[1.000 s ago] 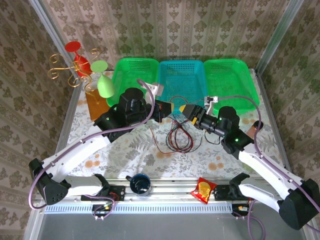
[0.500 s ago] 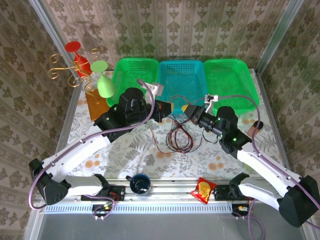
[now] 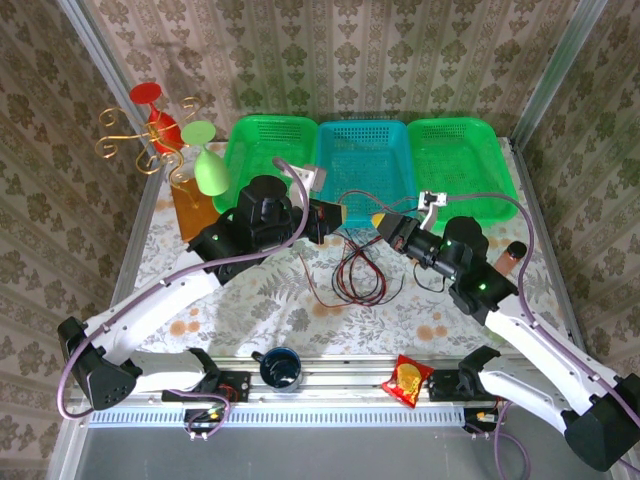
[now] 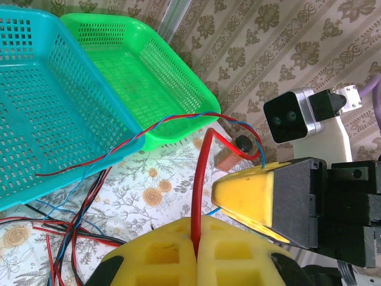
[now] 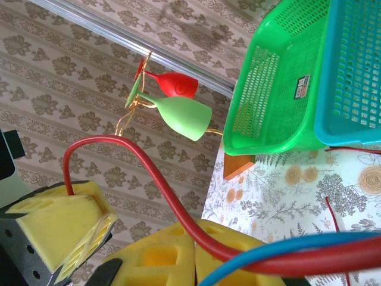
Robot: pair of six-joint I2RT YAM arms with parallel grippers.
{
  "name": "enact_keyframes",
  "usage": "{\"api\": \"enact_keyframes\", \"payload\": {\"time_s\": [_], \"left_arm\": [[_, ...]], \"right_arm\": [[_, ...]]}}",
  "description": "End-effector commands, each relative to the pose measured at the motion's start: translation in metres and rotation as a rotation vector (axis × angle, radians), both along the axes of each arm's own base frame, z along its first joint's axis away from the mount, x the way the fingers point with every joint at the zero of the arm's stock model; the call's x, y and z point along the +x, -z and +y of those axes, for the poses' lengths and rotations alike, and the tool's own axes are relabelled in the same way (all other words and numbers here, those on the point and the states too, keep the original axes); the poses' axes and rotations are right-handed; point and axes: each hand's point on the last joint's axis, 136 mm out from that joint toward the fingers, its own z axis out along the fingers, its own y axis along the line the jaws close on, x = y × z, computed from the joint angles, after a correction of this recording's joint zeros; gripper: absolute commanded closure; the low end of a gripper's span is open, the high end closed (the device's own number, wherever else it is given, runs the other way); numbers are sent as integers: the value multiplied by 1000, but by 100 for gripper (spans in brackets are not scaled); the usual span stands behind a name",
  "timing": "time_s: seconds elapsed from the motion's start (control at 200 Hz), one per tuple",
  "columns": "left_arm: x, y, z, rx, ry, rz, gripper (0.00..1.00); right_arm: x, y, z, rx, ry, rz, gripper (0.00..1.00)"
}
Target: Untangle the cables
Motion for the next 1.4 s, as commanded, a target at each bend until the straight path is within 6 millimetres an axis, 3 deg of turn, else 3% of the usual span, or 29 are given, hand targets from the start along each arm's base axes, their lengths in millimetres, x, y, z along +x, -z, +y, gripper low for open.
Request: {"api": "enact_keyframes", "payload": {"time_s": [0.0,0.425,0.95,1.195,1.395], "left_arm": [[3,-26,9,-37,-33,-43,100],[32,-4,44,-10,-165,-1,100],[34,1,49,-15,-170,14,100],[37,8,54,-4,-186,23,100],[41,27,58,39,-205,46,100]], "right_arm": [[-10,-18,1,-4,-33,-39,100],[-22,-35,1,-19,-75,-53,100],[-19,-30,-2,-28,-60,-32,100],[-19,-24,-4,-50,-58,-13,100],[-16,4,-21,-187,22,98,100]]}}
